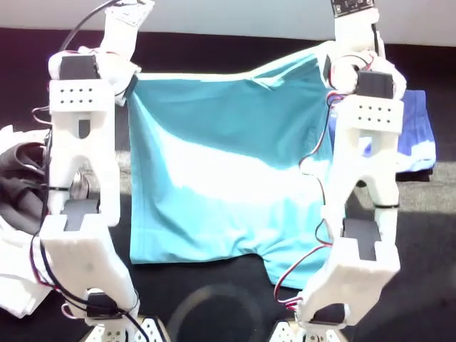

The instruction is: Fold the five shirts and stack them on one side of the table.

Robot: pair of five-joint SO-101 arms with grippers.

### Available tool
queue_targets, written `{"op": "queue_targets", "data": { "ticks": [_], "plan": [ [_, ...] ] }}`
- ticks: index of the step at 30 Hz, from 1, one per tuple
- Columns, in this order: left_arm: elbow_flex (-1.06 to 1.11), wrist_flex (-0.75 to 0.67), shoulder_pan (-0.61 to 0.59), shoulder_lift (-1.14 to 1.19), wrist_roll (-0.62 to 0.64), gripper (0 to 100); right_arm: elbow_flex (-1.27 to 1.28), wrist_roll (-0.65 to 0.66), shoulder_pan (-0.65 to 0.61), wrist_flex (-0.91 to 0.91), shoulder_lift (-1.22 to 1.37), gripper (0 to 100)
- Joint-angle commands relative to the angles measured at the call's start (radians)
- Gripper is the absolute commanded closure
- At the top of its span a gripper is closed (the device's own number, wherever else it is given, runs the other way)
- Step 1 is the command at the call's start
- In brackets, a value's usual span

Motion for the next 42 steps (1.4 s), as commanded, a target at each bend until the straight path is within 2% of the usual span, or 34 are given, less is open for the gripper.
{"op": "queue_targets", "data": {
  "ticks": [1,9,13,16,19,25,28,31,37,42],
  "plan": [
    [-0.157,0.011,-0.012,0.122,-0.008,99,-0.111,0.005,-0.031,0.102,0.067,99.3],
    [-0.312,0.292,0.001,0.357,-0.008,99,-0.119,0.003,-0.067,0.449,0.214,99.3],
    [-0.401,0.451,0.005,0.374,-0.008,99,-0.119,0.003,-0.067,0.565,0.154,99.3],
    [-0.392,0.476,-0.001,0.351,-0.003,99,-0.119,0.003,-0.067,0.645,0.073,99.3],
    [-0.272,0.476,0.007,0.255,-0.003,99,-0.111,0.003,-0.067,0.719,-0.013,99.3],
    [0.122,0.476,0.053,-0.056,-0.009,99,-0.079,0.003,-0.064,0.820,-0.145,99.3],
    [0.305,0.471,0.058,-0.191,-0.009,99,0.079,0.003,-0.045,0.820,-0.254,99.3],
    [0.455,0.470,0.058,-0.300,-0.011,99,0.344,0.008,-0.038,0.809,-0.409,99.3],
    [0.740,0.410,0.054,-0.437,-0.060,99,0.937,0.011,0.025,0.611,-0.852,99.3],
    [0.920,0.350,0.058,-0.506,-0.061,99,1.227,0.041,0.081,0.636,-1.093,99.3]
  ]
}}
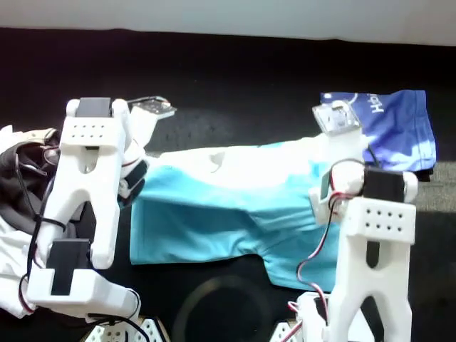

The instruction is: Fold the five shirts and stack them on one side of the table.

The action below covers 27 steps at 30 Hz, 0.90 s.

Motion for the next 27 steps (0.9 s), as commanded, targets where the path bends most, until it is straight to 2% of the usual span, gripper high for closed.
{"op": "queue_targets", "data": {
  "ticks": [1,4,11,14,23,25,27],
  "plan": [
    [0.097,-0.051,0.013,-0.073,-0.006,99,0.165,0.054,0.039,0.035,-0.165,99.3],
    [0.166,-0.074,0.015,-0.076,-0.006,99,0.185,0.103,0.076,0.097,-0.209,99.3],
    [0.231,-0.061,0.061,-0.085,-0.002,99,0.186,0.293,0.289,0.151,-0.245,99.3],
    [0.260,-0.064,0.059,-0.081,-0.003,99,0.211,0.356,0.337,0.148,-0.240,99.3],
    [0.300,-0.094,0.056,-0.084,-0.003,98,0.346,0.387,0.259,0.087,-0.248,98.5],
    [0.291,-0.092,0.053,-0.085,-0.002,94,0.340,0.387,0.229,0.093,-0.248,93.7],
    [0.271,-0.084,0.051,-0.085,0.000,86,0.306,0.385,0.211,0.094,-0.248,84.7]
  ]
}}
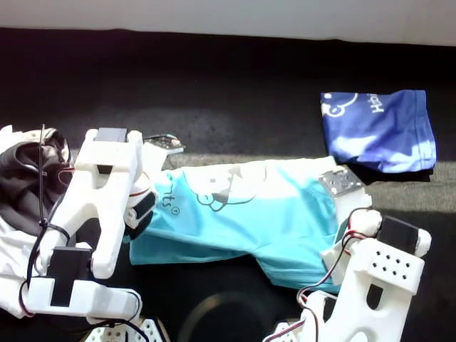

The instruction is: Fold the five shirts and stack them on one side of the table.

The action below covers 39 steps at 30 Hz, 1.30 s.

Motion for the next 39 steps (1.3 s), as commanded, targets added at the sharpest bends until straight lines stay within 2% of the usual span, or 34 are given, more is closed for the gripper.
{"op": "queue_targets", "data": {
  "ticks": [1,3,5,10,12,13,14,15,19,24,28,32,36,39],
  "plan": [
    [-0.053,0.023,0.005,-0.042,0.000,82,-0.059,0.009,-0.041,-0.002,-0.025,80.7],
    [-0.119,0.068,0.005,-0.042,0.000,81,-0.125,0.009,-0.053,-0.002,-0.025,76.7],
    [-0.219,0.117,0.001,-0.042,-0.003,82,-0.205,0.006,-0.056,-0.001,-0.025,77.9],
    [-0.536,0.137,-0.065,-0.027,0.000,83,-0.437,-0.121,-0.071,-0.068,-0.012,78.8],
    [-0.601,0.087,-0.065,0.005,0.005,91,-0.432,-0.230,-0.117,-0.171,0.018,85.2],
    [-0.611,0.049,-0.056,0.031,0.025,98,-0.423,-0.285,-0.150,-0.222,0.047,91.7],
    [-0.613,0.008,-0.041,0.070,0.069,100,-0.409,-0.339,-0.186,-0.278,0.085,99.3],
    [-0.608,-0.031,-0.027,0.116,0.103,97,-0.398,-0.377,-0.223,-0.326,0.133,99.4],
    [-0.611,-0.163,0.033,0.338,0.157,99,-0.377,-0.456,-0.355,-0.504,0.378,99.1],
    [-0.611,-0.264,0.038,0.522,0.215,99,-0.384,-0.509,-0.401,-0.661,0.688,99.1],
    [-0.613,-0.279,0.004,0.584,0.209,99,-0.384,-0.508,-0.377,-0.759,0.875,99.1],
    [-0.667,-0.298,-0.117,0.639,0.201,99,-0.441,-0.508,-0.274,-0.858,1.010,99.1],
    [-0.802,-0.273,-0.200,0.730,0.149,99,-0.572,-0.508,-0.243,-0.826,1.119,99.1],
    [-0.923,-0.213,-0.211,0.816,0.146,99,-0.670,-0.508,-0.271,-0.754,1.164,99.1]
  ]
}}
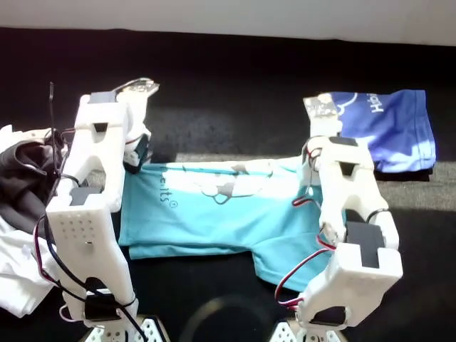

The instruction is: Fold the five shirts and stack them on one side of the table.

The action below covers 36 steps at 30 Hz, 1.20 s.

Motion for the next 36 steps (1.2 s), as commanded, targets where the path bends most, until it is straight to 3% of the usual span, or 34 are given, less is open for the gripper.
{"op": "queue_targets", "data": {
  "ticks": [1,6,11,16,21,25,30,36],
  "plan": [
    [-0.157,0.049,-0.056,0.097,-0.012,99,-0.145,-0.008,-0.016,0.064,0.027,99.1],
    [-0.453,0.172,-0.054,0.232,-0.009,99,-0.318,-0.009,-0.091,0.151,0.028,99.1],
    [-0.750,0.393,-0.051,0.303,-0.009,99,-0.529,-0.011,-0.136,0.355,0.027,99.1],
    [-0.757,0.422,-0.050,0.260,-0.008,99,-0.657,-0.011,-0.131,0.518,0.021,99.1],
    [-0.503,0.422,-0.048,0.044,-0.006,99,-0.684,-0.003,-0.134,0.639,-0.127,99.1],
    [-0.209,0.408,-0.039,-0.222,-0.009,99,-0.532,0.044,-0.140,0.662,-0.337,99.1],
    [0.225,0.239,0.004,-0.527,-0.009,99,-0.151,0.153,-0.154,0.650,-0.615,99.1],
    [0.727,-0.037,0.067,-0.731,-0.009,99,0.306,0.400,-0.193,0.624,-0.825,96.1]
  ]
}}
